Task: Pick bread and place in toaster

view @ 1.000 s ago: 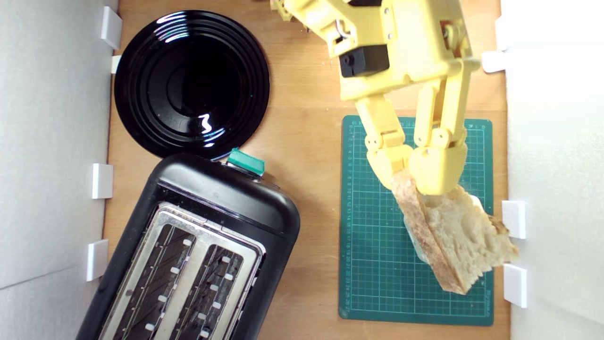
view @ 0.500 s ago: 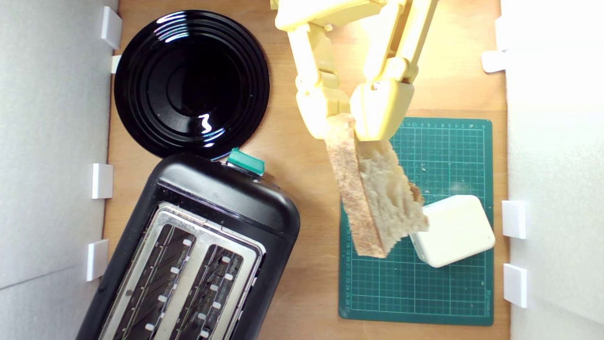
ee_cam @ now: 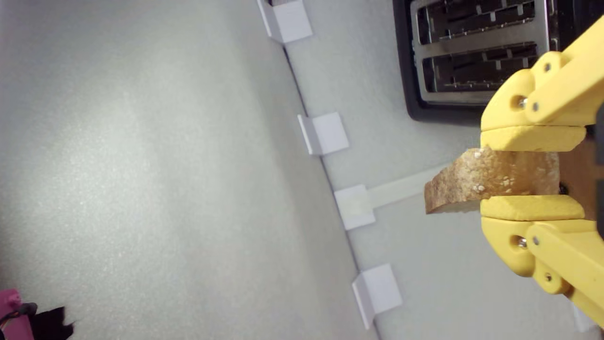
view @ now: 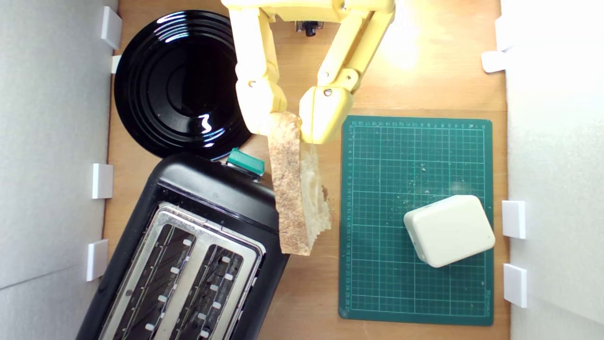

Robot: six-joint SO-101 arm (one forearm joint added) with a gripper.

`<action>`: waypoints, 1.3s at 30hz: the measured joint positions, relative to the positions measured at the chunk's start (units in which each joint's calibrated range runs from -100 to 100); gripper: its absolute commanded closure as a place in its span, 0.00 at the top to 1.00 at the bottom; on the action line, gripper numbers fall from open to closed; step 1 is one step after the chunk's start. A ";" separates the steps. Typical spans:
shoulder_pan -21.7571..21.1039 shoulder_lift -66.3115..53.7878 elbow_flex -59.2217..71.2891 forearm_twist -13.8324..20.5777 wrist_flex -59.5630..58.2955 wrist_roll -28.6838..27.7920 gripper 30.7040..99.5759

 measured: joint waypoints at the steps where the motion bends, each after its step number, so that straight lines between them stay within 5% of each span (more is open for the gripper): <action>1: 0.46 0.08 0.00 0.09 0.00 0.26 0.36; 7: 4.49 3.53 -1.02 2.31 0.08 0.62 0.36; 20: 4.85 6.38 -4.62 10.40 0.08 0.88 0.36; 39: 5.13 11.17 -4.72 15.99 0.08 1.35 0.36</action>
